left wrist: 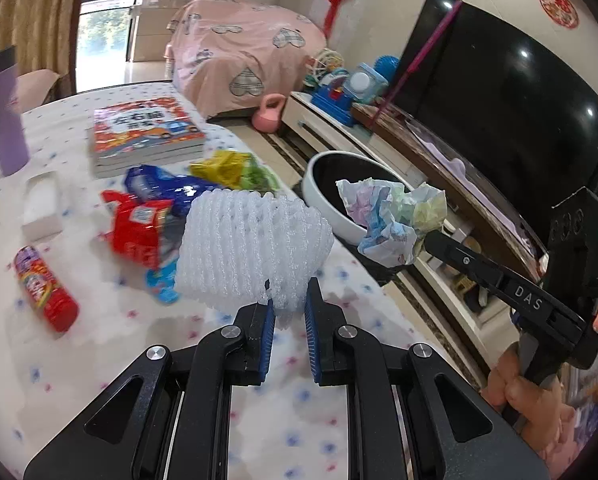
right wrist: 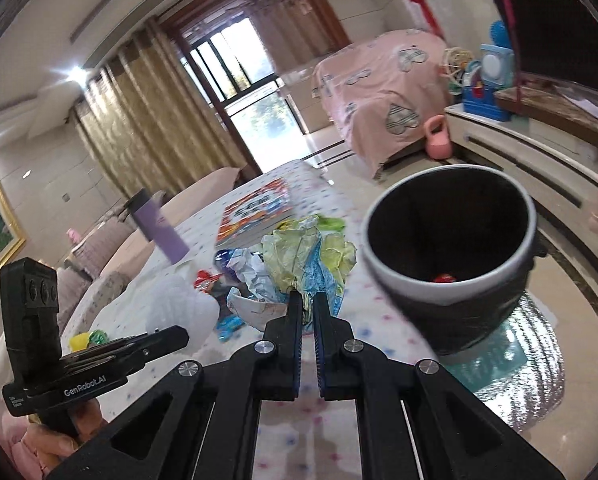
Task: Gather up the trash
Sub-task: 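Carry both items over the bin and open both tools to drop them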
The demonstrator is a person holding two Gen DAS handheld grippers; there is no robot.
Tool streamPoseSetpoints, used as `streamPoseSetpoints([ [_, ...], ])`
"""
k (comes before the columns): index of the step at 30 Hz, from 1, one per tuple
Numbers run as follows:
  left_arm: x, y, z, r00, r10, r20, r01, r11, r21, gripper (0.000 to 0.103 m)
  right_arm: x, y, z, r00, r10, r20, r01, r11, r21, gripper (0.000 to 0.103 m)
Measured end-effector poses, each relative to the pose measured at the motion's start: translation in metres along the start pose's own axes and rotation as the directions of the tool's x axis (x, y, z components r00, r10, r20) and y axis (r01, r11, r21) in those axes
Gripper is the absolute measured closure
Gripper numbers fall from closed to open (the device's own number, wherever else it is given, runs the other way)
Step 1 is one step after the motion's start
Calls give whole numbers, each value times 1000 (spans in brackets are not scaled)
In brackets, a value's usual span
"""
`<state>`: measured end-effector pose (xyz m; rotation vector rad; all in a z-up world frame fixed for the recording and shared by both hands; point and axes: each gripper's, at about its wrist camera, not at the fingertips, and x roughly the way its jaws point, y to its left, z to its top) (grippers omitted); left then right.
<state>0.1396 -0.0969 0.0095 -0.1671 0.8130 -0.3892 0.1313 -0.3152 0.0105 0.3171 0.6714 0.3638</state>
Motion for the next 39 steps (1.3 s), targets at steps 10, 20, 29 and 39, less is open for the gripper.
streamPoseSetpoints([
  [10,31,-34,15,999,-33,-43,35,997,64,90,-9,-39,8,998,-60,22,59,997,55,98],
  [20,59,-61,34,996,-48,-69,56,992,115,90,-11,-70,20,994,-100,34,97,992,84,98],
  [29,91,-86,59,995,-50,-91,65,984,167,90,-5,-92,38,991,-129,32,125,988,92,98],
  [39,129,-100,82,992,-46,-122,67,982,179,90,10,-108,57,986,-164,7,163,984,71,98],
])
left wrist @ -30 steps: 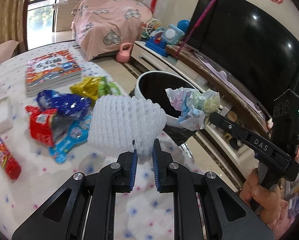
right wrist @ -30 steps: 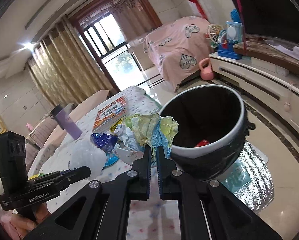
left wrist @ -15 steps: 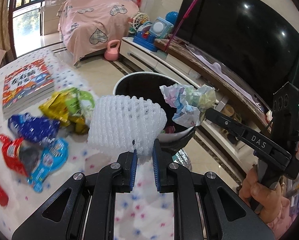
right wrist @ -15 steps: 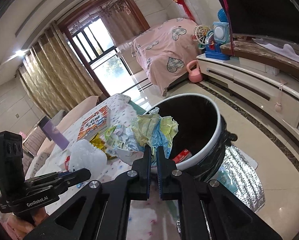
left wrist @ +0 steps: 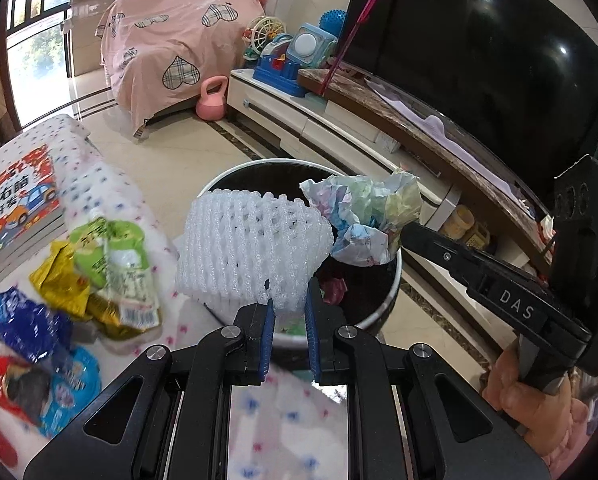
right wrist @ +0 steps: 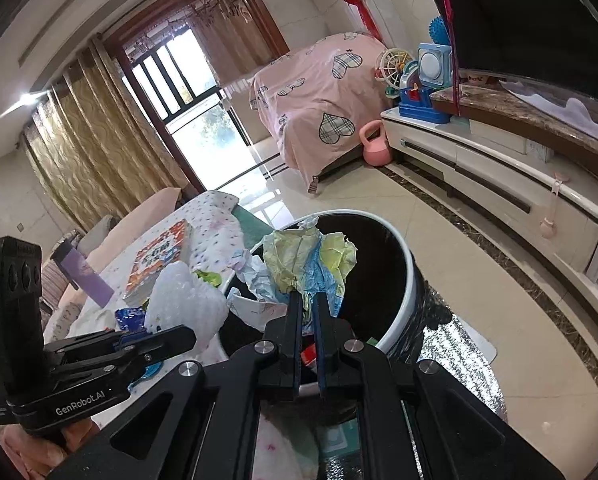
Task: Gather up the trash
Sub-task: 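Carry both items over the bin and open both tools to drop them, then reach the left tool toward the red candy tube while the right tool approaches the red wrapper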
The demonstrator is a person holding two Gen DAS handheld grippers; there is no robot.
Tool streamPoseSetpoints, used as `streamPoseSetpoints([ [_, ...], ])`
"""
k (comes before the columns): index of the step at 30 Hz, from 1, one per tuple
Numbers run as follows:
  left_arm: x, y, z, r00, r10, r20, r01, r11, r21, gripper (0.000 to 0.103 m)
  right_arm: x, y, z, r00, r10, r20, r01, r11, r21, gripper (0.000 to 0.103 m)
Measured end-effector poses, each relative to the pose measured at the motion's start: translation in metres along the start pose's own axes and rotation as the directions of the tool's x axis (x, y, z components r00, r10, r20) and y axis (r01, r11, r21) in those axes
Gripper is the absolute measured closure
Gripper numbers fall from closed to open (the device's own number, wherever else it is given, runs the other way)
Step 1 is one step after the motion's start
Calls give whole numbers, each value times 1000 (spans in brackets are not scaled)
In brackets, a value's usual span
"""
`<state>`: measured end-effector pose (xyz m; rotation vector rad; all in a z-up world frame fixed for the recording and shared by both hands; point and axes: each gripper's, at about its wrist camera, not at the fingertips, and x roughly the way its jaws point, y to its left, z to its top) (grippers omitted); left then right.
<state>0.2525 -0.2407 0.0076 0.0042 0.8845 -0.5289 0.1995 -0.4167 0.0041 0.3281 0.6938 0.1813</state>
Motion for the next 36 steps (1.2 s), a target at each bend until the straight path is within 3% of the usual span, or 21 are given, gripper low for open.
streamPoseSetpoints([
  [7,20,-3,8,1000,-2,-22,3,1000,3,86,13,-10,6,1000,-20,-21,20,1000,1,98],
  [9,23,-2,7,1000,0,-31,0,1000,1,76,16,-12,7,999,-21,-33,21,1000,2,96],
  [11,23,0,5,999,6,-34,-6,1000,-6,48,20,-14,7,999,-19,-42,19,1000,5,92],
  [12,20,1,3,1000,11,-25,-11,1000,-11,45,21,-14,6,999,-22,-43,23,1000,5,90],
  [14,15,4,0,1000,17,-15,-17,1000,-20,44,23,-18,8,999,-19,-49,20,1000,15,80],
  [16,10,8,-5,1000,19,-11,-20,999,-33,42,21,-20,7,999,-8,-40,9,1000,28,62],
  [20,-6,15,-18,999,39,8,-39,998,-48,36,15,-17,4,1000,4,-19,-3,999,44,49],
  [25,-30,28,-41,998,51,33,-47,994,-99,34,2,-5,-6,999,32,14,-33,998,61,16],
  [36,-84,80,-97,993,106,52,-92,970,-227,33,-5,44,-45,993,114,-14,-112,992,60,13],
])
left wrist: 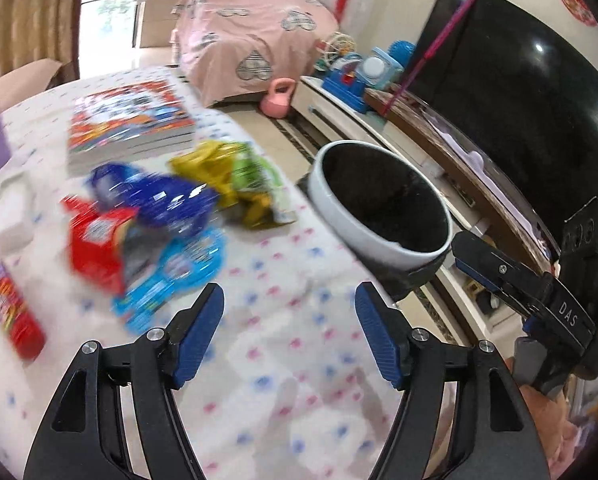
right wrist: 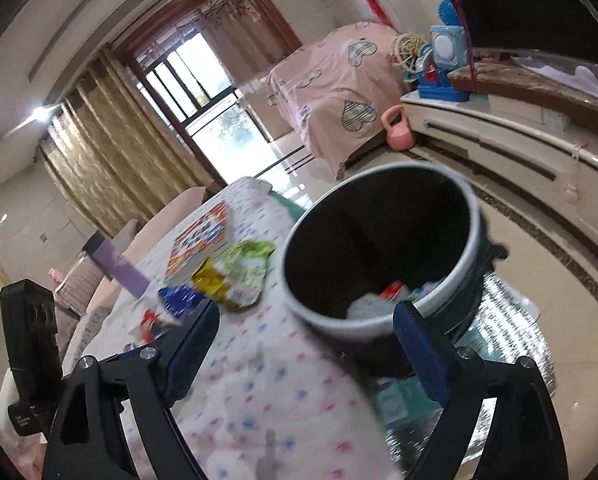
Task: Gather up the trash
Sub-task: 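Reach the left tool toward the red candy tube while the right tool approaches the red wrapper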
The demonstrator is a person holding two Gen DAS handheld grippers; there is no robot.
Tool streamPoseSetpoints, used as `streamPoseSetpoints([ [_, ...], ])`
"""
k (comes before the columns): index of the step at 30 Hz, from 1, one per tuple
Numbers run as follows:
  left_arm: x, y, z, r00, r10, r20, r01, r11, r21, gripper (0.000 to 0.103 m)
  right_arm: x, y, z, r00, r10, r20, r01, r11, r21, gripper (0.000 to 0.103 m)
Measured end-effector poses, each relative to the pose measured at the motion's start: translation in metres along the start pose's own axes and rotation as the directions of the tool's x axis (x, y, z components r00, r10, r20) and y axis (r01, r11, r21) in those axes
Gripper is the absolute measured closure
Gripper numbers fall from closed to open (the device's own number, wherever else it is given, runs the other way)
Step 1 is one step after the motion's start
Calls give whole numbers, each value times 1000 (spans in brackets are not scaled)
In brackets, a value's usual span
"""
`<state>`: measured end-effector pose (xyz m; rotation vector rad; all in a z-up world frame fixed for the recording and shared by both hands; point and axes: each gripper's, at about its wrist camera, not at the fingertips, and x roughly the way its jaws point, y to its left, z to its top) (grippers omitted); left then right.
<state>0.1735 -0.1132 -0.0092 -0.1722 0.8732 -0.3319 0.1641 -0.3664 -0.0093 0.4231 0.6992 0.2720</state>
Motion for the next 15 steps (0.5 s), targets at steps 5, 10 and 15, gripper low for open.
streamPoseSetpoints([
  [5,-17,31,-18,1000,30,7,-30,998,-58,33,9,23,-18,999,29,-34,-29,999,-16,13],
  [10,-33,61,-30,998,55,17,-53,990,-128,33,18,46,-34,997,46,-68,-49,998,-45,13],
  [15,-45,86,-41,996,82,24,-76,980,-181,33,28,70,-45,993,60,-97,-68,994,-81,13],
])
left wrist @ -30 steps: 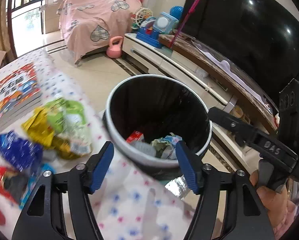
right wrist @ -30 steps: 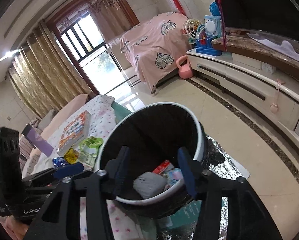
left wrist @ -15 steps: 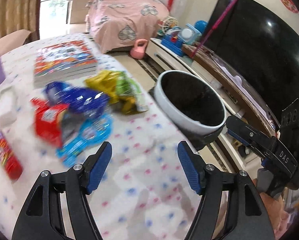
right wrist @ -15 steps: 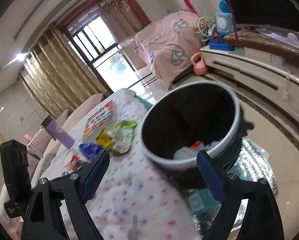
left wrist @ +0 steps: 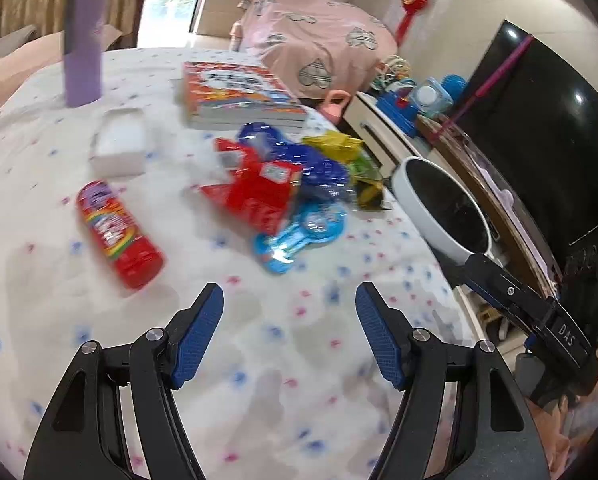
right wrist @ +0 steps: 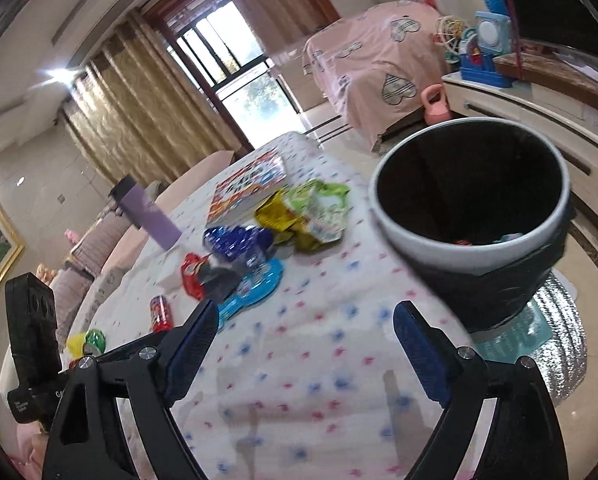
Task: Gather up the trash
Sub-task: 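Reach the left tool toward the red candy tube while the right tool approaches the red wrapper, then close the left tool on the red candy tube while the right tool grasps the red snack wrapper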
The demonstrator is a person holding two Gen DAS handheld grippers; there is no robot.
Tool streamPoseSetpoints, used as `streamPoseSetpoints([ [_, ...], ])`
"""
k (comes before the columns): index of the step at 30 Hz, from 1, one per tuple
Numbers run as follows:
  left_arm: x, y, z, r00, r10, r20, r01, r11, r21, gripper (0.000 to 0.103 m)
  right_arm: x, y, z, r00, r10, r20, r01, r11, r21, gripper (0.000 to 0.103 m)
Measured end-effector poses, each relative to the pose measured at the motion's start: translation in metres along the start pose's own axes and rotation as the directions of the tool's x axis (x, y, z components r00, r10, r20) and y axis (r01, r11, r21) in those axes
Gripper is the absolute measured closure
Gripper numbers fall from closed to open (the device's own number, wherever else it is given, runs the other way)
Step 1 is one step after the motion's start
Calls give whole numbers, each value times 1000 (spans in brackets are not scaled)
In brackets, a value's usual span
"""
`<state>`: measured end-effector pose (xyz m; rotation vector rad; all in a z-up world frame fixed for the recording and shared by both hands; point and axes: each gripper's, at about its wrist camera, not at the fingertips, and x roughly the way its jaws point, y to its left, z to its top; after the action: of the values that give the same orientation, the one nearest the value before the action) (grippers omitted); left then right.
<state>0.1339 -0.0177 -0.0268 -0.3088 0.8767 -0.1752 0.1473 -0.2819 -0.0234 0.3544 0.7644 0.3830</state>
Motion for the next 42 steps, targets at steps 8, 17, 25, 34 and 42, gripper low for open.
streamPoseSetpoints([
  [8,-10,35,-8,999,35,2,-34,997,-69,33,20,29,-9,999,27,-42,-29,998,-48,13],
  [17,-13,66,-3,997,82,3,-81,987,-141,33,38,60,-11,996,60,-72,-67,993,-96,13],
  [25,-9,90,8,996,87,-16,-88,975,-202,33,56,80,-10,991,89,-97,-101,987,-125,21],
  [34,14,107,28,992,114,-51,-122,966,-226,33,94,97,-6,980,109,-165,-134,980,-144,47],
  [42,32,102,36,989,134,-65,-142,978,-155,56,128,108,-1,970,114,-217,-153,973,-175,89],
])
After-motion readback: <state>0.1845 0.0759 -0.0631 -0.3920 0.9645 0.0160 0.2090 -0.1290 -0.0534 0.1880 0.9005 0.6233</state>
